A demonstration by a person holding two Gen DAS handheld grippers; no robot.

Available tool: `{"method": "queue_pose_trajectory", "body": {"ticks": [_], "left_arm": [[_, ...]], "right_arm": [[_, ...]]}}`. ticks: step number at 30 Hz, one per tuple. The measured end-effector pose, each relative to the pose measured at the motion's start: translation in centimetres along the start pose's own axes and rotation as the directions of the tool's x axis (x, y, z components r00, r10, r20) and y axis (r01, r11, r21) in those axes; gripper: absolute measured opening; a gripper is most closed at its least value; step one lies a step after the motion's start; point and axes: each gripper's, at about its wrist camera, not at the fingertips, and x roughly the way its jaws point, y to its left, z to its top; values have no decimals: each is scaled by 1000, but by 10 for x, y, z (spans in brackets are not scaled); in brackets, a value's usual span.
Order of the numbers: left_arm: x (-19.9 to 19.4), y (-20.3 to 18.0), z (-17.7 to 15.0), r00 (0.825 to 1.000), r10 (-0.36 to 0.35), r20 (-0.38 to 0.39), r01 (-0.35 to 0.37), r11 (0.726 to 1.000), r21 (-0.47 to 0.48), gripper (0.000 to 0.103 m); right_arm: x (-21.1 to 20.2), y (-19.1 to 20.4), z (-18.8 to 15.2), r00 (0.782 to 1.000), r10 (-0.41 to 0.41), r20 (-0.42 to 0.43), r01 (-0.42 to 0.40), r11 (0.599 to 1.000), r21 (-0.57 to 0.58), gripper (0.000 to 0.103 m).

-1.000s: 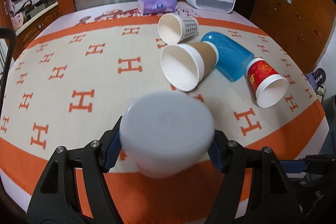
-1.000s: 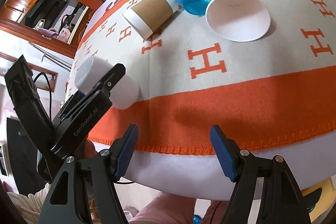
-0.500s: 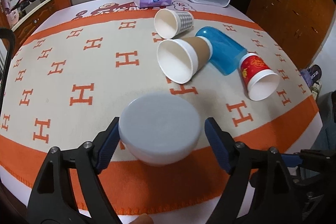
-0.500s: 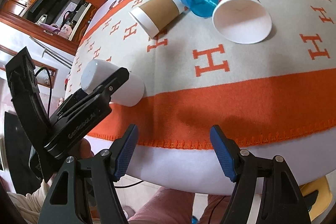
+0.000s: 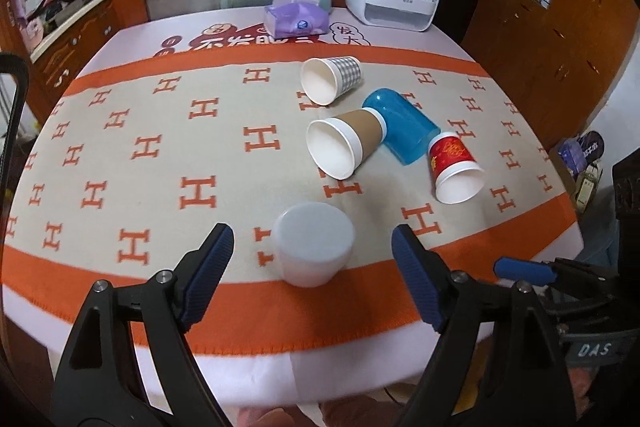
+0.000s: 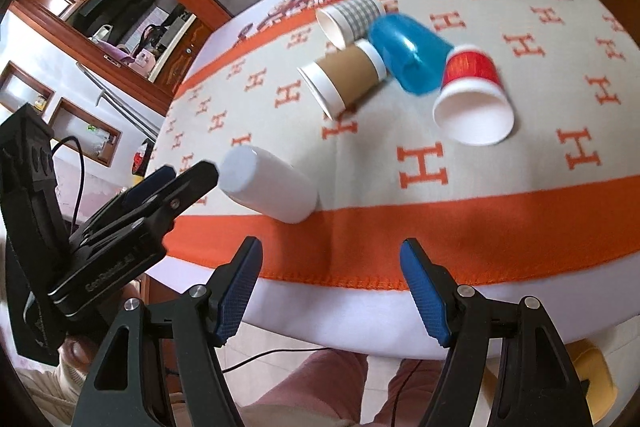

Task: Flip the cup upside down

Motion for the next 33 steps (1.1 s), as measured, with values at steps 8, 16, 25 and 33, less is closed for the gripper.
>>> {"method": "queue_pose_trajectory", "body": {"ticks": [8, 16, 25, 33], "left_arm": [[-57, 3, 18, 1000, 29, -6, -29, 999, -36, 83], [-94, -4, 23, 995, 94, 43, -93, 995, -35, 83], [-111, -1, 24, 985, 147, 87, -141, 987, -71, 83], [-108, -4, 26, 986, 146, 86, -140, 988, -72, 83]], "right_arm": [[-59, 47, 19, 994, -55, 91, 60, 996, -60, 79], [-105, 82, 34, 974, -96, 204, 113, 991, -76, 86], [-117, 100, 37, 963, -117, 243, 148, 982, -116, 86], [-116, 96, 37, 960, -127, 250, 160, 980, -117, 86]]}}
